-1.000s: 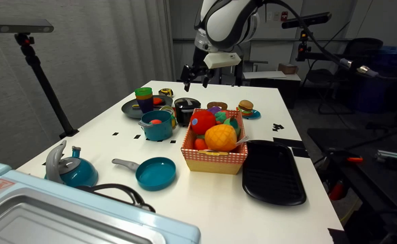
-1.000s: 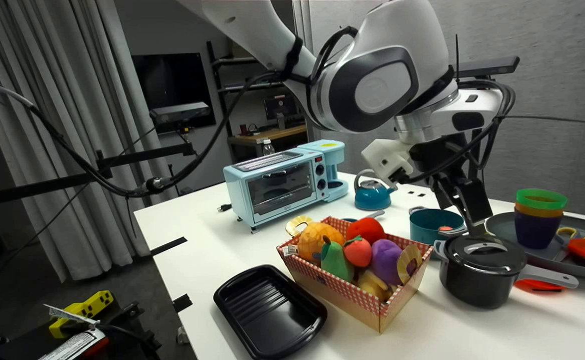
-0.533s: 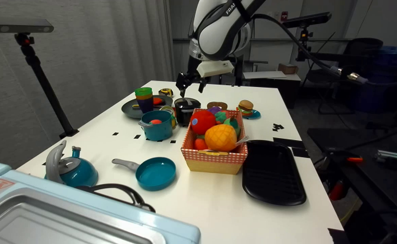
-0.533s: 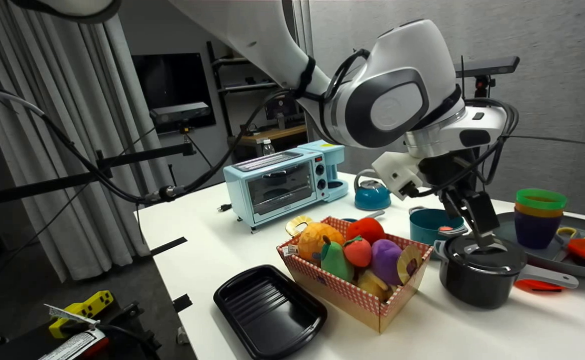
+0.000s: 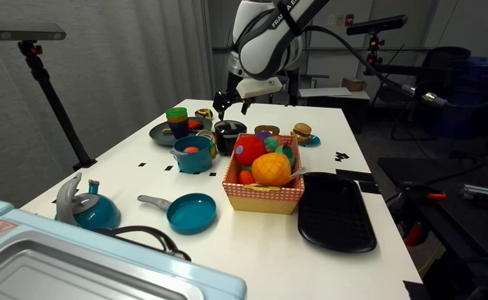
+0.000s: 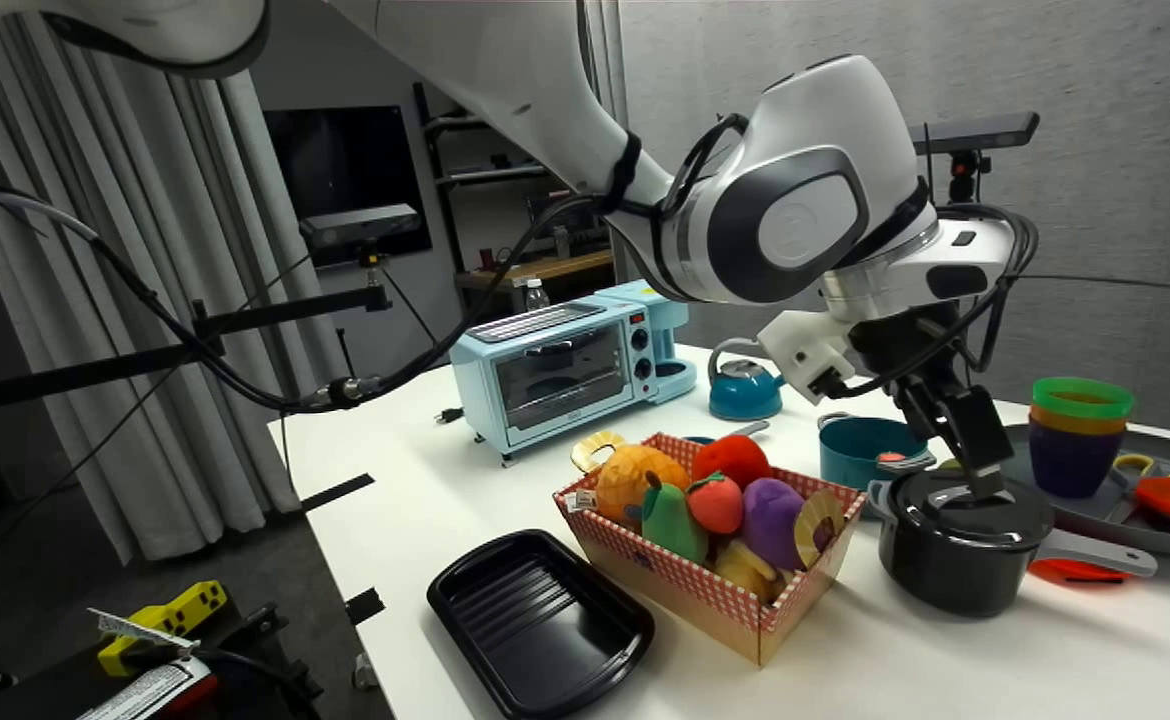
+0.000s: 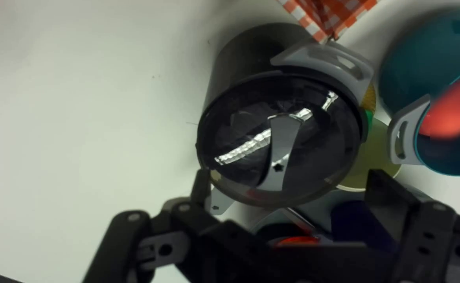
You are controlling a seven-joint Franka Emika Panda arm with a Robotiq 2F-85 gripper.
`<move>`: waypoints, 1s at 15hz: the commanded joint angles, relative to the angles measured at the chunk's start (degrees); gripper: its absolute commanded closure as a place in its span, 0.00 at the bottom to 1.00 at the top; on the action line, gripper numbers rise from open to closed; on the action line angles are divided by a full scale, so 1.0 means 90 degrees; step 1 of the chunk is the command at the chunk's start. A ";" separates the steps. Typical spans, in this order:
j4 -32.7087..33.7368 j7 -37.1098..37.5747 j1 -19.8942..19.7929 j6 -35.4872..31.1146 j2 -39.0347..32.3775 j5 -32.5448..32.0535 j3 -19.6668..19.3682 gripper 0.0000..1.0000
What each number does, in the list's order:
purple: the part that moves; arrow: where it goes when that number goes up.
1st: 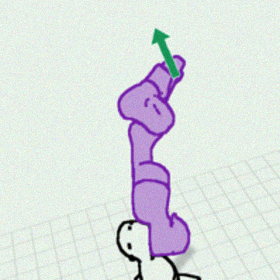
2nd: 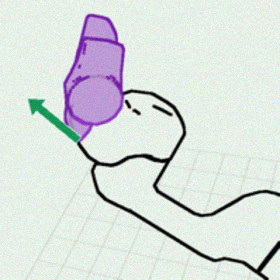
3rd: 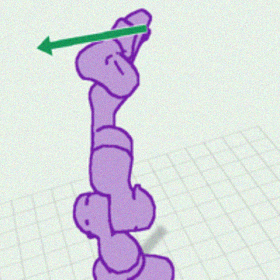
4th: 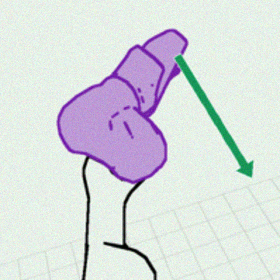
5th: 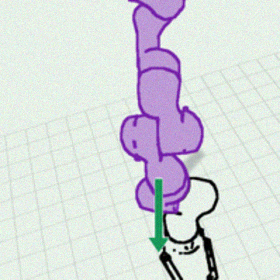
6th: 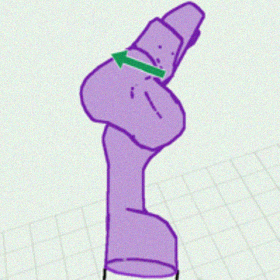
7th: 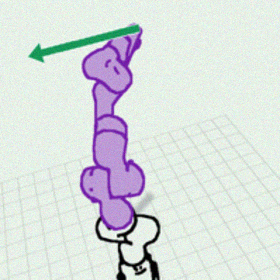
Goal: Remove the lid from the black pot
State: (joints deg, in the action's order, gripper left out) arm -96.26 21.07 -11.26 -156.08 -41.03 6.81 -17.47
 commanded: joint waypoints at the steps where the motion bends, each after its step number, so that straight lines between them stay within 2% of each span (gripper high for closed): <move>1: 0.0293 0.0267 0.0115 0.0140 -0.0184 -0.0067 -0.0157 0.00; 12: 0.0326 0.0297 0.0061 0.0273 -0.0162 0.0014 -0.0057 0.00; 13: 0.0103 0.0137 0.0012 0.0044 -0.0068 0.0008 0.0000 0.00; 15: 0.0103 0.0158 0.0014 0.0048 -0.0068 0.0010 0.0001 0.00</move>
State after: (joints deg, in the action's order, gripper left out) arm -95.52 22.62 -11.05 -155.74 -41.54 6.82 -17.49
